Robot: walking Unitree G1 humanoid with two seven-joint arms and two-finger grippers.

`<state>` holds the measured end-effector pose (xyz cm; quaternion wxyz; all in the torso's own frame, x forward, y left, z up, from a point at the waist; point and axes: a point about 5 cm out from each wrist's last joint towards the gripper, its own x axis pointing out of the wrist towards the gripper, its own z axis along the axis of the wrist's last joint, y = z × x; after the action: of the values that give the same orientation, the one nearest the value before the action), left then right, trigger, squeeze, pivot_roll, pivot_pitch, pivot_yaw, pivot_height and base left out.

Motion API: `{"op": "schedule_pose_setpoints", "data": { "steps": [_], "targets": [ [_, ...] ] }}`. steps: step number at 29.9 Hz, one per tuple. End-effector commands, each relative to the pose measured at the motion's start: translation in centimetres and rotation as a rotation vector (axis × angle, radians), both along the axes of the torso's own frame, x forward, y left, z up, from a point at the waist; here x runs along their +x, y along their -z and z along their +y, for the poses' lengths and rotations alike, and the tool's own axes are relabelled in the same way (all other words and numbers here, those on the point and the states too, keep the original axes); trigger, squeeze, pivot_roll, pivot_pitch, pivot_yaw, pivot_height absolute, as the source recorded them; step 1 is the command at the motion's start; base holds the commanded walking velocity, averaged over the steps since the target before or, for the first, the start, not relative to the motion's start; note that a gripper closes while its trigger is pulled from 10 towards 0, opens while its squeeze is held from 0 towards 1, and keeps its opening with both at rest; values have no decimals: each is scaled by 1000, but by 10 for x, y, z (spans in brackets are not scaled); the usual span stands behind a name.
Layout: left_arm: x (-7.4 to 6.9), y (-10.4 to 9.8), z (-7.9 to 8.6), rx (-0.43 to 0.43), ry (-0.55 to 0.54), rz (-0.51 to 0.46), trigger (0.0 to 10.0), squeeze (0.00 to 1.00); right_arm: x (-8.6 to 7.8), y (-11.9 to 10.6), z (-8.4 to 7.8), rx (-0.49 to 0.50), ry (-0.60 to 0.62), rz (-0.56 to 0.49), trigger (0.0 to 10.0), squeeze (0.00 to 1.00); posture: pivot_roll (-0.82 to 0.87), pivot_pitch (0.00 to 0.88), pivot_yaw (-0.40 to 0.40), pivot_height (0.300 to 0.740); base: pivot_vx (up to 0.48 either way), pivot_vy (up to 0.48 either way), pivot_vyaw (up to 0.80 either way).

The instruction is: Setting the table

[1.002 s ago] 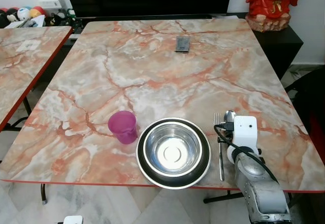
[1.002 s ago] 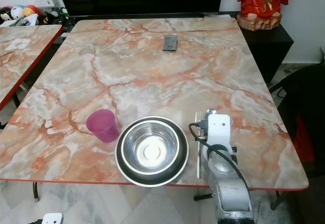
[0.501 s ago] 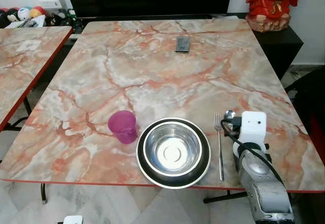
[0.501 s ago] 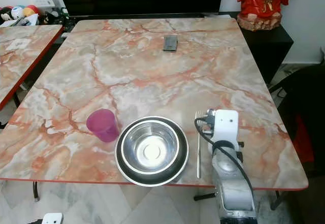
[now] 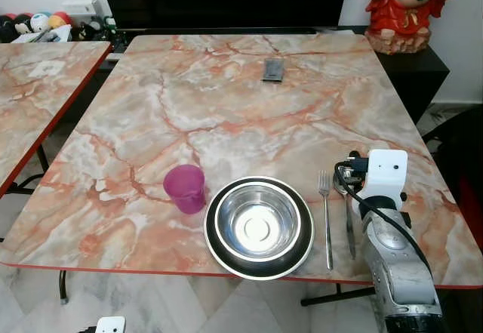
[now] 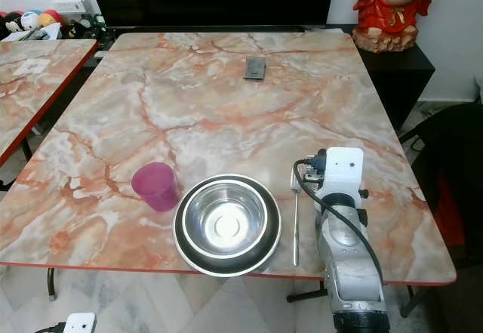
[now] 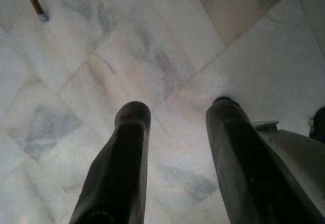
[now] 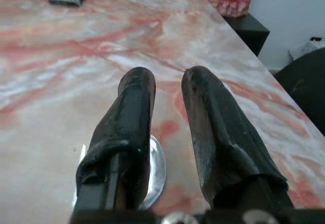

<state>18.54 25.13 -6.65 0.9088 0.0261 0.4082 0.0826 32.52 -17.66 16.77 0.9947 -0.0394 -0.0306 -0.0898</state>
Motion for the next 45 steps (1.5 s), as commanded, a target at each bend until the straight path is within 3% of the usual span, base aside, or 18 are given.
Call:
{"op": "schedule_pose_setpoints", "data": {
  "steps": [1, 3, 5, 7, 10, 13, 14, 16, 20, 27, 30, 33, 34, 37, 38, 39, 43, 45],
  "targets": [
    [-9, 5, -1, -10, -29, 27, 10000, 0, -3, -2, -5, 14, 35, -28, 10000, 0, -48, 111, 28, 740, 0, 0, 0],
    [-9, 5, -1, -10, -30, 27, 10000, 0, -6, -1, -13, 3, 86, -32, 10000, 0, -49, 111, 27, 740, 0, 0, 0],
    [-10, 6, -1, -10, -33, 28, 10000, 0, -20, 3, -46, -33, 301, -30, 10000, 0, -52, 115, 25, 740, 0, 0, 0],
    [-10, 6, -1, -10, -34, 29, 10000, 0, -25, 4, -57, -45, 373, -29, 10000, 0, -52, 115, 25, 740, 0, 0, 0],
    [-10, 6, -2, -10, -33, 31, 10000, 0, -47, 9, -92, -106, 591, 1, 10000, 0, -60, 120, 24, 740, 0, 0, 0],
    [-11, 6, -2, -9, -33, 33, 10000, 0, -83, 11, -129, -202, 827, 20, 10000, 0, -68, 123, 23, 740, 0, 0, 0],
    [-11, 6, -2, -9, -33, 33, 10000, 0, -83, 11, -129, -202, 827, 20, 10000, 0, -68, 123, 23, 740, 0, 0, 0],
    [-11, 6, -2, -8, -30, 35, 10000, 0, -100, 17, -138, -177, 909, 38, 10000, 0, -73, 125, 25, 740, 0, 0, 0],
    [-10, 6, -3, -8, -27, 36, 10000, 0, -126, 36, -141, -156, 987, 147, 10000, 0, -80, 126, 24, 740, 0, 0, 0],
    [-10, 6, -3, -7, -25, 36, 10000, 0, -180, 77, -130, -82, 1067, 407, 10000, 0, -94, 128, 26, 740, 0, 0, 0],
    [-9, 6, -3, -6, -24, 36, 10000, 0, -189, 87, -129, -11, 1098, 464, 10000, 0, -97, 127, 24, 740, 0, 0, 0],
    [-9, 6, -4, -8, -28, 34, 10000, 0, -206, 119, -120, 185, 1149, 625, 10000, 0, -95, 126, 19, 740, 0, 0, 0],
    [-9, 6, -4, -8, -28, 34, 10000, 0, -206, 119, -120, 185, 1149, 625, 10000, 0, -95, 126, 19, 740, 0, 0, 0],
    [-9, 6, -5, -10, -32, 34, 10000, 0, -201, 155, -108, 319, 1061, 751, 10000, 0, -106, 121, 11, 740, 0, 0, 0],
    [-9, 6, -5, -10, -32, 34, 10000, 0, -201, 155, -108, 319, 1061, 751, 10000, 0, -106, 121, 11, 740, 0, 0, 0],
    [-9, 7, -6, -13, -36, 33, 10000, 0, -199, 173, -106, 335, 1026, 821, 10000, 0, -90, 119, 6, 740, 0, 0, 0],
    [-9, 7, -7, -17, -47, 28, 10000, 0, -190, 188, -104, 335, 967, 879, 10000, 0, -82, 118, -2, 740, 0, 0, 0],
    [-9, 7, -7, -16, -54, 27, 10000, 0, -178, 199, -97, 362, 879, 924, 10000, 0, -90, 120, -2, 740, 0, 0, 0]
  ]
}}
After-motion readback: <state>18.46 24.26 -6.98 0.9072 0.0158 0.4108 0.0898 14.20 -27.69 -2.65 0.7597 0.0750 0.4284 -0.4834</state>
